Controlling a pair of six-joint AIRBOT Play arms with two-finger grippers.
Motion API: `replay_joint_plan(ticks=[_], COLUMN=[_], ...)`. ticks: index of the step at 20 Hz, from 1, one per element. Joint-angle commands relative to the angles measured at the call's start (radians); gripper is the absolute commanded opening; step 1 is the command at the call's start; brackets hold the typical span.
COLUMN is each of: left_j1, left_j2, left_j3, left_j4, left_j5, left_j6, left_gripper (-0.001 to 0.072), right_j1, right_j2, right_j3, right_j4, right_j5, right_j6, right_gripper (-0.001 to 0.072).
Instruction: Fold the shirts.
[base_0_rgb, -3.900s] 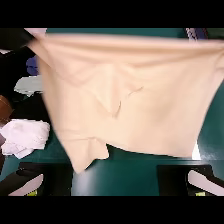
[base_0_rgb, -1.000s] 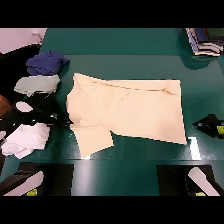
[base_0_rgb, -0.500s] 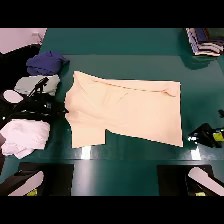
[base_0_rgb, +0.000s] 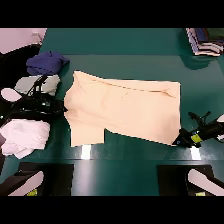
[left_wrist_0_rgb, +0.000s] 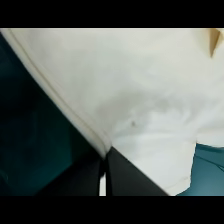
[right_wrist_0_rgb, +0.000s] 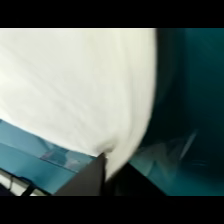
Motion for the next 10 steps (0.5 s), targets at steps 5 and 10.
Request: replay_joint_plan(ticks=[5,10], left_j1=[0.003,0.003], left_j2=[0.159,0.298], left_j3=[0.234,0.760], left_j4=[0.054,0.063], left_j5=[-0.039,-0.091], left_j6=[-0.082,-0.116], left_gripper=[0.0026,0.0026], right_j1=[0.089,0.089], right_j2=[0.251,0.394], right_j3=[0.309,0.874], right_j4=[-0.005,-0.010], right_j5=[-0.072,-0.108], right_j6=[0.027,0.035], right_gripper=[0.0013,0.0013])
